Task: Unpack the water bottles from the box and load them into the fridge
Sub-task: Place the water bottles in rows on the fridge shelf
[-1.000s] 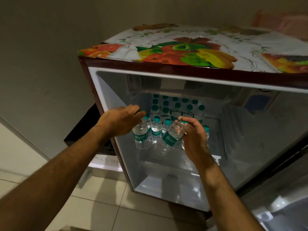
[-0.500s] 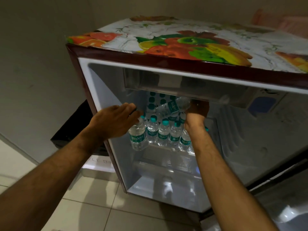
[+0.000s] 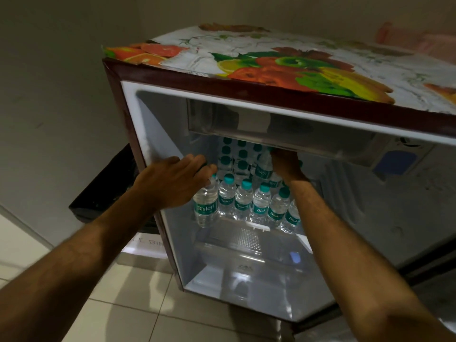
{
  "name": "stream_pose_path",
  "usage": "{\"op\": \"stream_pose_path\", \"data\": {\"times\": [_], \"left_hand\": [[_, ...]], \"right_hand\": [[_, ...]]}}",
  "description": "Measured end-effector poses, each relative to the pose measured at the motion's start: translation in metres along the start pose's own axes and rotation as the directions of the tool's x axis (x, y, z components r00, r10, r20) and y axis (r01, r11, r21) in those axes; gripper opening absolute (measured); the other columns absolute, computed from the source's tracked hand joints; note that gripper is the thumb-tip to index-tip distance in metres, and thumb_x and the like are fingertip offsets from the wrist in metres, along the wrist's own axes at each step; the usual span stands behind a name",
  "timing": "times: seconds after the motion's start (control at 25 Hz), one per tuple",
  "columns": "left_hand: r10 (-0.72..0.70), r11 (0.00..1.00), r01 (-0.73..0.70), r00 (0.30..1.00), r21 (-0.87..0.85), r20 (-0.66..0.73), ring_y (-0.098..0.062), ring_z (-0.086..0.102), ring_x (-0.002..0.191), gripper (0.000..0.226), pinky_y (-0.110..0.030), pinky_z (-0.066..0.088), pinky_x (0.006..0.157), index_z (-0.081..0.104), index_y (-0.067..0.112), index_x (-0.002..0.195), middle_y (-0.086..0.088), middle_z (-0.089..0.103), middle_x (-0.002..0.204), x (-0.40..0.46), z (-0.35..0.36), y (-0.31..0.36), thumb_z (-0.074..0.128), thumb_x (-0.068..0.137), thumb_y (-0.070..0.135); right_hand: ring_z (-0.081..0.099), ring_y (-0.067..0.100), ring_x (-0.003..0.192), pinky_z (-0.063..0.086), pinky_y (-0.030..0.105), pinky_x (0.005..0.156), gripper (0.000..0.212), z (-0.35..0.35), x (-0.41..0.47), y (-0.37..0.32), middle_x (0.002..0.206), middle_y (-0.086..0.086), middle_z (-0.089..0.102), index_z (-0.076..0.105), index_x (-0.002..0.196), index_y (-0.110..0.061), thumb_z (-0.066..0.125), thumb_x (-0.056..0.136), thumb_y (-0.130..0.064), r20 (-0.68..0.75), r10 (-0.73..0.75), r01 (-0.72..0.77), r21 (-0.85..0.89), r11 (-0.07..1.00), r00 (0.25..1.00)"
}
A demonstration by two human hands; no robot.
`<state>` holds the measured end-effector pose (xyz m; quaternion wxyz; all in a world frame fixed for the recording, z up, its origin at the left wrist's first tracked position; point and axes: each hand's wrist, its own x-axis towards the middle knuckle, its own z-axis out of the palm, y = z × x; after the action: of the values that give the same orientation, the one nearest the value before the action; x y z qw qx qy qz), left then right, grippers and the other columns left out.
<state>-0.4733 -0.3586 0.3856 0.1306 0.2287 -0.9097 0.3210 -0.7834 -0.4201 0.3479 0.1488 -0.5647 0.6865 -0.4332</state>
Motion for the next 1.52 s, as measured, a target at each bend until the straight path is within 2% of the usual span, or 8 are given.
{"op": "stream_pose_path", "data": {"times": [0.16,0.4,0.72,1.04,1.2,1.32,1.44,1.52], "left_hand": [[-0.019,1.000,0.019,0.999,-0.002,0.044,-0.029,0.061,0.086,0.040,-0.040,0.056,0.058,0.044,0.008,0.126,-0.017,0.059,0.110,0.000,0.003,-0.001,0.023,0.102,0.031],[-0.002,1.000,0.002,1.000,-0.004,0.002,-0.029,0.061,0.081,0.037,-0.037,0.054,0.054,0.045,0.006,0.125,-0.017,0.060,0.106,0.000,0.002,0.001,0.028,0.101,0.029],[0.011,1.000,-0.011,0.999,0.006,-0.037,-0.027,0.060,0.075,0.034,-0.034,0.052,0.050,0.046,0.006,0.122,-0.016,0.061,0.102,-0.002,0.003,0.001,0.029,0.102,0.028],[0.003,1.000,-0.003,0.999,0.002,-0.047,-0.026,0.059,0.075,0.035,-0.034,0.049,0.051,0.047,0.007,0.122,-0.016,0.060,0.102,-0.002,0.006,0.002,0.024,0.107,0.027],[0.014,0.999,-0.012,0.999,0.037,-0.047,-0.027,0.059,0.076,0.032,-0.035,0.051,0.053,0.045,0.007,0.122,-0.016,0.060,0.102,-0.004,0.006,0.002,0.027,0.105,0.028],[-0.019,0.999,0.020,0.999,0.030,-0.033,-0.028,0.059,0.079,0.034,-0.038,0.052,0.059,0.044,0.007,0.124,-0.016,0.059,0.105,-0.003,0.007,0.003,0.029,0.104,0.030],[-0.040,0.997,0.042,0.998,0.059,-0.041,-0.028,0.061,0.078,0.033,-0.038,0.051,0.061,0.046,0.007,0.122,-0.015,0.060,0.105,-0.004,0.007,0.004,0.046,0.100,0.031],[-0.035,0.998,0.036,0.999,0.055,-0.028,-0.029,0.063,0.080,0.041,-0.038,0.052,0.064,0.045,0.008,0.120,-0.015,0.061,0.105,-0.004,0.007,0.004,0.062,0.089,0.029]], "right_hand": [[0.057,0.029,0.082,0.045,0.031,0.071,0.016,0.016,0.015,0.017,0.102,0.025,0.060,0.057,0.102,0.001,0.045,0.102,-0.009,0.199,0.077,-0.064,-0.068,0.996,0.977],[0.056,0.014,0.099,0.037,0.008,0.072,0.029,0.015,0.012,0.017,0.126,0.004,0.059,0.058,0.130,-0.011,0.047,0.103,-0.010,0.300,-0.031,0.046,-0.042,0.998,0.953],[0.059,0.016,0.107,0.052,0.021,0.073,0.044,0.024,0.004,0.037,0.134,0.009,0.058,0.044,0.139,-0.023,0.050,0.100,-0.004,0.424,-0.042,0.072,-0.054,0.996,0.904],[0.062,0.017,0.107,0.057,0.026,0.076,0.065,0.018,0.007,0.038,0.132,0.003,0.061,0.035,0.147,-0.032,0.061,0.094,-0.005,0.460,0.031,0.014,-0.094,0.995,0.887],[0.063,0.015,0.104,0.052,0.024,0.081,0.038,0.011,-0.021,0.006,0.122,0.000,0.062,0.055,0.129,-0.017,0.065,0.093,-0.012,0.194,0.086,-0.088,0.001,0.996,0.977],[0.066,0.009,0.095,0.059,0.028,0.076,0.036,0.015,-0.071,-0.035,0.112,-0.008,0.065,0.060,0.123,-0.019,0.070,0.090,-0.011,0.251,-0.093,0.008,0.321,0.947,0.964],[0.064,0.008,0.101,0.058,0.029,0.083,0.050,0.028,-0.110,-0.053,0.117,-0.010,0.063,0.057,0.128,-0.024,0.076,0.083,-0.015,0.424,-0.365,0.230,0.337,0.913,0.829],[0.062,0.006,0.102,0.056,0.033,0.087,0.053,0.038,-0.121,-0.060,0.119,-0.013,0.062,0.057,0.125,-0.035,0.080,0.078,-0.034,0.458,-0.308,0.165,0.325,0.931,0.834]]}}
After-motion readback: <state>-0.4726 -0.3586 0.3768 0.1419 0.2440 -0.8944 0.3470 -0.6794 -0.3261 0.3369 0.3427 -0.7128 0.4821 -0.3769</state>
